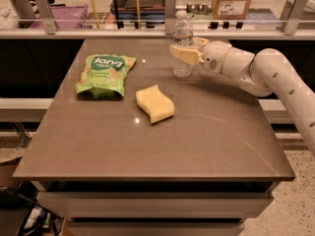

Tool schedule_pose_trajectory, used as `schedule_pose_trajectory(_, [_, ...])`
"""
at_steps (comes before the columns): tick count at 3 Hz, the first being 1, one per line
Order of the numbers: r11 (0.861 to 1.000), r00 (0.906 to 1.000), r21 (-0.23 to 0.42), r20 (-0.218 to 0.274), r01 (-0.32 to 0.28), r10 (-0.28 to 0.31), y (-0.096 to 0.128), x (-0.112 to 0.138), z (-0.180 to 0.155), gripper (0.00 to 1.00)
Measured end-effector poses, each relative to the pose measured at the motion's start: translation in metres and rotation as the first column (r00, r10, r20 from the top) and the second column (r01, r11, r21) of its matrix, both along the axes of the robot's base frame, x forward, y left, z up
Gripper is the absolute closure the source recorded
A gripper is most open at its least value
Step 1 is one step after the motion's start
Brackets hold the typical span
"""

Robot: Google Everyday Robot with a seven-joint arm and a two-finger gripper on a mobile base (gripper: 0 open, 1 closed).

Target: Place water bottle upright

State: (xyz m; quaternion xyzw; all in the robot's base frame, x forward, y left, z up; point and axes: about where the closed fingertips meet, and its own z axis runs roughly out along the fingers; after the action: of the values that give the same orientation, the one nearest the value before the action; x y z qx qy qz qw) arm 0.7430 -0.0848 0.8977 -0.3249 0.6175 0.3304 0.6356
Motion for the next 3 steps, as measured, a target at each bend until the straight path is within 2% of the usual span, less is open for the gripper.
schedule_pose_trajectory(1, [1.000, 1.0000, 0.000, 0.000, -0.005, 0.005, 0.0033, -0.0001, 0.0004, 0.83])
schedule_pose_trajectory(3, [1.000, 1.0000, 0.001, 0.000, -0.009, 0.009, 0.0063, -0.0002, 0.0006, 0.36])
